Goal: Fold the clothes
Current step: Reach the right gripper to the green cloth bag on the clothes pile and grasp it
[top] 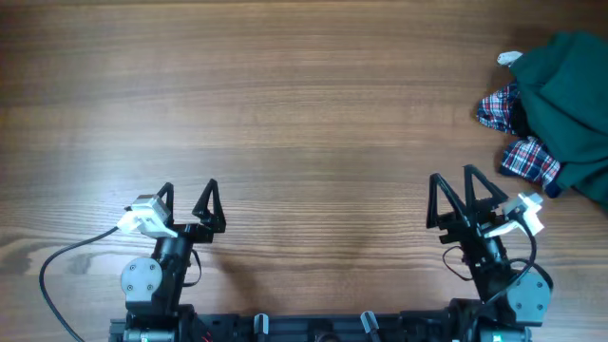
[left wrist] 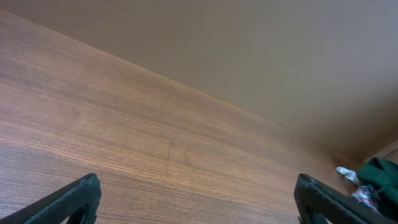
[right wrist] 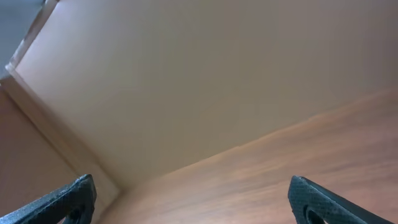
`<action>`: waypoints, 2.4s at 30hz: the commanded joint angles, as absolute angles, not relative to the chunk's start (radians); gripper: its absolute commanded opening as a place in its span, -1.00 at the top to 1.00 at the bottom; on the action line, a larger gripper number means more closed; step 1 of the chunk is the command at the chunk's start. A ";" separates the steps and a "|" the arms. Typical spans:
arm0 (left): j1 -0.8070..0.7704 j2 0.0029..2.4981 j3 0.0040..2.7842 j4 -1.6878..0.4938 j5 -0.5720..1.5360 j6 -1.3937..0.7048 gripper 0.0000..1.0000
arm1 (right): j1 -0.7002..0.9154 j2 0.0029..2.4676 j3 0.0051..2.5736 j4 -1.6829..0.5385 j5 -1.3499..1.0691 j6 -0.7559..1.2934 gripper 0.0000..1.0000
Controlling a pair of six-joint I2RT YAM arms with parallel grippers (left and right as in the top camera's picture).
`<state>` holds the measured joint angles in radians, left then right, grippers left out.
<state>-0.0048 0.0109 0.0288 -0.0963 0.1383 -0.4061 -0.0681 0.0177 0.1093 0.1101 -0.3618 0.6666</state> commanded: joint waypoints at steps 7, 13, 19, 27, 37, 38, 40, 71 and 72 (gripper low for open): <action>-0.009 0.007 0.020 -0.093 0.125 -0.397 -0.99 | -0.066 0.500 0.564 -0.099 -0.130 0.365 -0.99; -0.009 0.007 0.020 -0.093 0.125 -0.397 -0.99 | -0.080 1.070 1.068 -0.391 -0.015 0.216 -0.99; -0.009 0.007 0.020 -0.093 0.125 -0.398 -1.00 | -0.251 1.519 1.541 -0.669 -0.021 0.157 -0.99; -0.009 0.007 0.020 -0.093 0.125 -0.397 -0.99 | -0.316 1.703 1.559 -0.502 0.062 0.156 -0.99; -0.009 0.007 0.020 -0.093 0.125 -0.398 -0.99 | -0.335 1.942 1.559 -0.385 0.295 0.105 -0.99; -0.009 0.007 0.020 -0.093 0.125 -0.397 -0.99 | -0.336 1.957 1.559 -0.379 0.302 0.107 -1.00; -0.009 0.007 0.020 -0.093 0.125 -0.397 -1.00 | -0.337 1.980 1.559 -0.371 0.350 0.107 -0.99; -0.009 0.007 0.020 -0.093 0.125 -0.397 -0.99 | -0.379 2.041 1.550 -0.465 0.448 0.214 0.48; -0.009 0.007 0.020 -0.093 0.125 -0.397 -1.00 | -0.379 2.041 1.549 -0.467 0.448 0.214 0.65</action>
